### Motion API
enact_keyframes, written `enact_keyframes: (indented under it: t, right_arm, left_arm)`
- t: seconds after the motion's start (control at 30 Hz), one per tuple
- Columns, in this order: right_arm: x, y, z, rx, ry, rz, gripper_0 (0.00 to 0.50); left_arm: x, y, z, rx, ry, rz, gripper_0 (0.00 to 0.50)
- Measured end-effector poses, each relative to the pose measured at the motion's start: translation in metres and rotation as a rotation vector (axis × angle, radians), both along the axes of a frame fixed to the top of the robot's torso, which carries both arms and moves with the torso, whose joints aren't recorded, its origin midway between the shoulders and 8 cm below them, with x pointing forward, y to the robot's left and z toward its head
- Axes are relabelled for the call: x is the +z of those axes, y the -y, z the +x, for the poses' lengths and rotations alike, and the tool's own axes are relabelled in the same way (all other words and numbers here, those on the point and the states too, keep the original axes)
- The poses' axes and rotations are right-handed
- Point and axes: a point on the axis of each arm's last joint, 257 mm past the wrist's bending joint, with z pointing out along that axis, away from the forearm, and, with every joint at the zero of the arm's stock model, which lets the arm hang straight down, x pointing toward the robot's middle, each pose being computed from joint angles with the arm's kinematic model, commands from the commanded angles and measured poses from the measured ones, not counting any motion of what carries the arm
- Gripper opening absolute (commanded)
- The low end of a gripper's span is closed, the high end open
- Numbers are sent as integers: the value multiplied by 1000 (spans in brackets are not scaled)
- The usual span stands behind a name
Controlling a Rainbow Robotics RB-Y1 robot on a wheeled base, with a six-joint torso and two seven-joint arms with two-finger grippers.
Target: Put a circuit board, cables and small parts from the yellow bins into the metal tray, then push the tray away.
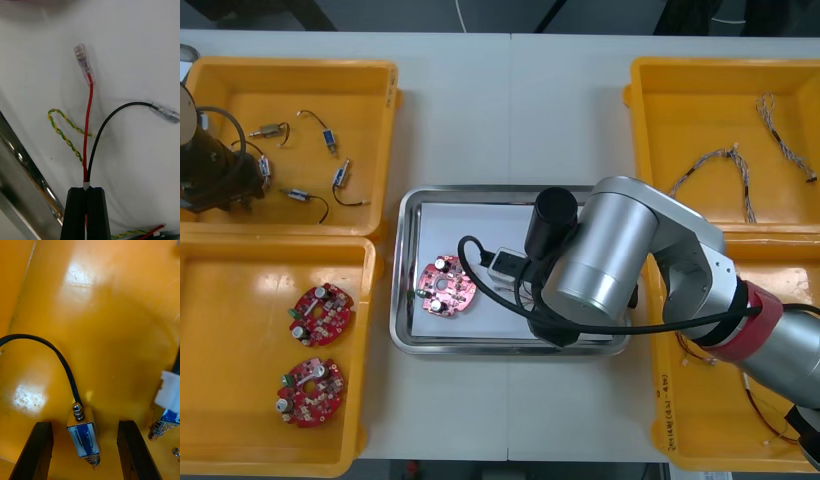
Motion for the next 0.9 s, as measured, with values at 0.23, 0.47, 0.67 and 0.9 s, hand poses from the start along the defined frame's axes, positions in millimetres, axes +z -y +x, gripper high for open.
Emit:
enact_keyframes:
  t: [0.23, 0.47, 0.67, 0.9]
  right_arm:
    - [-6, -3, 10, -15, 17, 14, 0]
    - [-8, -2, 9, -13, 15, 6, 375]
    - [-6, 10, 12, -36, 30, -35, 500]
    - [6, 6, 12, -19, 67, -36, 500]
  left_arm:
    - [0, 1, 1, -55, -3, 23, 0]
    - [0, 3, 1, -57, -2, 15, 0]
    - [2, 11, -7, -74, -40, 15, 0]
    - [27, 28, -15, -109, -58, -5, 0]
